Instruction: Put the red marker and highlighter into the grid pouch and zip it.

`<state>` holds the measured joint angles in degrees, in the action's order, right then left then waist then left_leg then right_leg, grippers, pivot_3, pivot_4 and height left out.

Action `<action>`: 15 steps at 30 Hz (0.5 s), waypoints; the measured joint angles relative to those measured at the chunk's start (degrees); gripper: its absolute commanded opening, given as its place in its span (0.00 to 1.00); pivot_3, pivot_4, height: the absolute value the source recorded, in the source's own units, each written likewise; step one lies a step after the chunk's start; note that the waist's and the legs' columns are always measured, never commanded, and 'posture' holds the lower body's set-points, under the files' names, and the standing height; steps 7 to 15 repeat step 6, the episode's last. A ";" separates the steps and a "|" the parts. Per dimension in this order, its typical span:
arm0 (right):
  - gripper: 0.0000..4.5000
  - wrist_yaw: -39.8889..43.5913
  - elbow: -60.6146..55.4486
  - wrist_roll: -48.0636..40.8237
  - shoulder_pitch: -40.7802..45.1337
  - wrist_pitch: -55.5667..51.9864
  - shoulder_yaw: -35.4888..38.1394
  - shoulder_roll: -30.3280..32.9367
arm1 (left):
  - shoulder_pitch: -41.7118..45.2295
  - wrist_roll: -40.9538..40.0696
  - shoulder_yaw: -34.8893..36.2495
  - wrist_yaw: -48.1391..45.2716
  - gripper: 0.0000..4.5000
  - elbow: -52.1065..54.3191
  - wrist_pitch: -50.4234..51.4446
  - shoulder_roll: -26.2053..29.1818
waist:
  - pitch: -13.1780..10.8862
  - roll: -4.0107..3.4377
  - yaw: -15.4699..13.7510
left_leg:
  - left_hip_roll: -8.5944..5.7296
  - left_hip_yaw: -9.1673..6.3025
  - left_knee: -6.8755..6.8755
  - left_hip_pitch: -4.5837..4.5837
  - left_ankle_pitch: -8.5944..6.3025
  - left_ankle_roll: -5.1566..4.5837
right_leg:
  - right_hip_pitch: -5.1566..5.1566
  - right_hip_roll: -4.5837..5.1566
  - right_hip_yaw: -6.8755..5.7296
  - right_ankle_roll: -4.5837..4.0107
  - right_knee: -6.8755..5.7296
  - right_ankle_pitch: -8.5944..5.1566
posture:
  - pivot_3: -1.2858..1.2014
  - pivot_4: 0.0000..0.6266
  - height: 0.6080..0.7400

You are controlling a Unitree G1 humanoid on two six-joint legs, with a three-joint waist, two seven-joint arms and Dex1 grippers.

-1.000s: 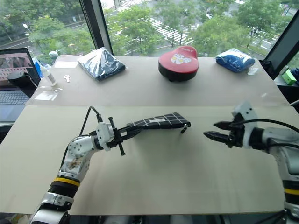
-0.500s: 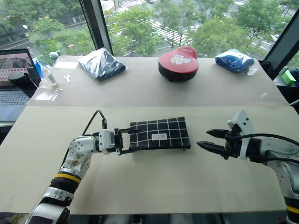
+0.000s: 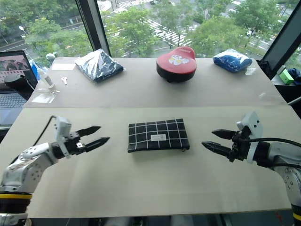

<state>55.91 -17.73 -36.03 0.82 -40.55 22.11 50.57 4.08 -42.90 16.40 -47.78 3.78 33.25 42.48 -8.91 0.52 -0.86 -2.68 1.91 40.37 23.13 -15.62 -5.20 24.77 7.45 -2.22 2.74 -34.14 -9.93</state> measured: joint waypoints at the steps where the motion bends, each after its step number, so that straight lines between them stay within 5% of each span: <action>1: 0.80 -0.13 0.35 0.00 0.13 0.20 0.00 0.00 | -0.27 -0.52 1.83 1.00 1.00 0.50 1.25 0.11 | 0.00 0.00 -0.19 | 0.00 -0.01 0.00 -0.02 0.04 0.07 | 0.00 0.00 -0.02 0.00 0.02 0.00 | 0.52 0.24 1.00; 6: 0.80 0.16 1.82 -0.03 1.73 1.20 -0.01 0.18 | -1.31 -2.35 8.63 3.67 1.00 1.19 3.94 0.42 | 0.00 0.00 -0.28 | 0.00 0.01 -0.04 -0.06 0.14 0.30 | -0.06 0.00 0.01 -0.03 0.00 0.00 | 0.52 0.24 1.00; 15: 0.80 0.16 1.82 -0.03 1.73 1.20 -0.01 0.18 | -1.31 -2.35 8.63 3.67 1.00 1.19 3.94 0.42 | 0.00 0.00 -0.28 | 0.00 0.01 -0.04 -0.06 0.14 0.30 | -0.06 0.00 0.01 -0.03 0.00 0.00 | 0.52 0.24 1.00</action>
